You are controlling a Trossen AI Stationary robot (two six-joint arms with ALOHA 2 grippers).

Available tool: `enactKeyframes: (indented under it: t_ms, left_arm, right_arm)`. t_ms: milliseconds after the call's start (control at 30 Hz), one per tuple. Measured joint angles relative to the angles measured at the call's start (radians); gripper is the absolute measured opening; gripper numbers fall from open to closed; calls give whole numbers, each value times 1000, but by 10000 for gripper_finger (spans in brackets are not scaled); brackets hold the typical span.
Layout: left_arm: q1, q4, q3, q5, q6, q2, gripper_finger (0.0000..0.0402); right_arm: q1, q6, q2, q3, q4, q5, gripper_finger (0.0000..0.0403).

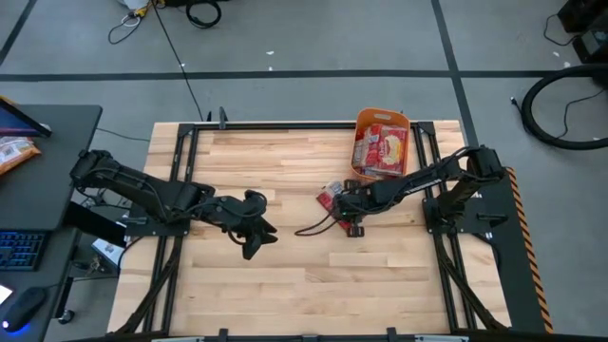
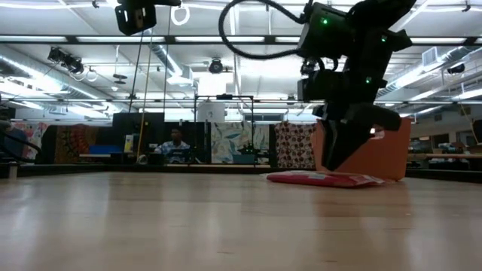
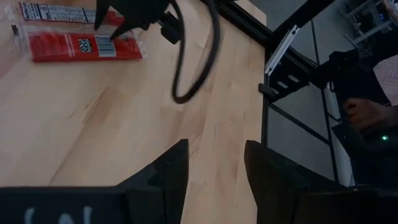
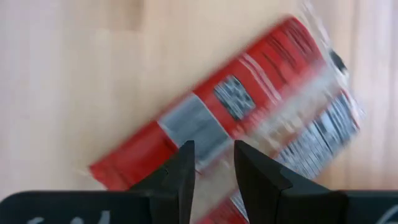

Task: Sort popcorn bags into baskets
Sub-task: Put the red popcorn bag into the orange bin

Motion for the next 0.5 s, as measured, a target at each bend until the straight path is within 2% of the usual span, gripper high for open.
enactKeyframes:
  t_ms: [367, 500]
  left_arm:
    - [0, 0, 0, 0, 0, 0, 160]
    - [0, 1, 0, 0, 0, 0, 160]
  right_arm:
    - [30, -62, 6, 0, 72, -151, 116]
    - [57, -65, -14, 0, 75, -164, 116]
